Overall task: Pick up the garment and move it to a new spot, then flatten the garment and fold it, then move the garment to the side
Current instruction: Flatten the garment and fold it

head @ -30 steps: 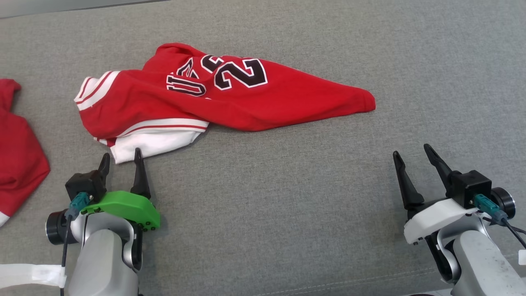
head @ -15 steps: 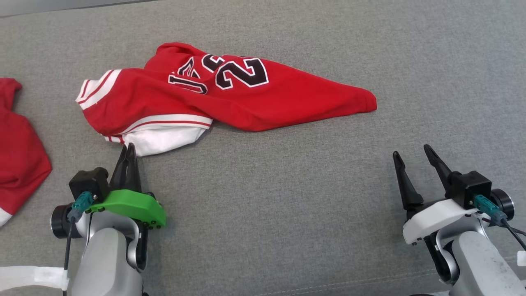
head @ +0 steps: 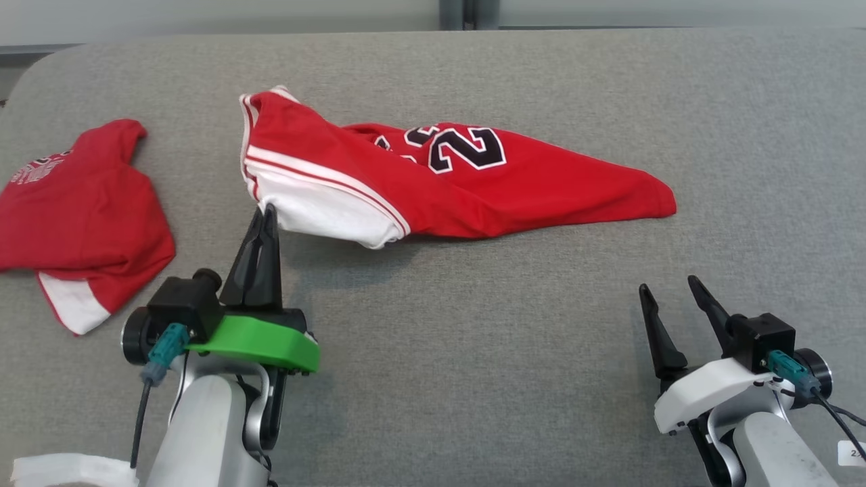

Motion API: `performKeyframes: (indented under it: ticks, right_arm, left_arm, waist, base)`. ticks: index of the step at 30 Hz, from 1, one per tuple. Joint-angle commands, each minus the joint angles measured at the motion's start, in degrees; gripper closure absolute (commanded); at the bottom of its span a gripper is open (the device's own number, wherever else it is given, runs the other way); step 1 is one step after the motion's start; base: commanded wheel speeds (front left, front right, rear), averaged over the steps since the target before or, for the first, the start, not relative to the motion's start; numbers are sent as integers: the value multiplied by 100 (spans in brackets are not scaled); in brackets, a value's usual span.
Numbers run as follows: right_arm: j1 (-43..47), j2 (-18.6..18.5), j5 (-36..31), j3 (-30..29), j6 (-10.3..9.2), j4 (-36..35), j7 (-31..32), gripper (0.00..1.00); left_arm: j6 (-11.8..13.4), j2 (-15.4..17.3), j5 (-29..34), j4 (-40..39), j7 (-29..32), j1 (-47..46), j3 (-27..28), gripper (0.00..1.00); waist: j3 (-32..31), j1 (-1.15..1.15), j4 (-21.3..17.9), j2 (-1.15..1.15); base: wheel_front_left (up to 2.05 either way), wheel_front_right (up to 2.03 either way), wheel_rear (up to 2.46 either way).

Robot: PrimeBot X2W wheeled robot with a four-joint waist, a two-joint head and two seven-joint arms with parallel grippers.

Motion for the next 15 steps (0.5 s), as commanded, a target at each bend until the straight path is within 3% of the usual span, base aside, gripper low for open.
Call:
performKeyframes:
  ticks: [1, 8, 9, 10, 15]
  right_arm:
    - [115, 25, 26, -2, -10, 41, -1, 0]
    - [245, 167, -8, -32, -10, 165, -1, 0]
    - [256, 188, -20, -38, -10, 178, -1, 0]
    - [263, 201, -24, -41, -10, 188, -1, 0]
    - [274, 228, 4, -11, -10, 214, -1, 0]
  left_arm:
    - [73, 16, -116, -54, -1, 214, -80, 100]
    - [381, 15, -566, 137, -1, 828, -188, 97]
    - [450, 15, -617, 233, -1, 905, -185, 65]
    - [507, 16, -598, 352, -1, 955, -180, 0]
    - [598, 24, -377, 717, -1, 1060, -127, 0]
  waist:
    - [-352, 0, 461, 0]
    - [-595, 0, 733, 0]
    - [-623, 0, 746, 0]
    - [-648, 0, 754, 0]
    - [-686, 0, 733, 0]
  base:
    - [0, 0, 0]
    - [0, 0, 0]
    - [0, 0, 0]
    - [0, 0, 0]
    - [0, 0, 0]
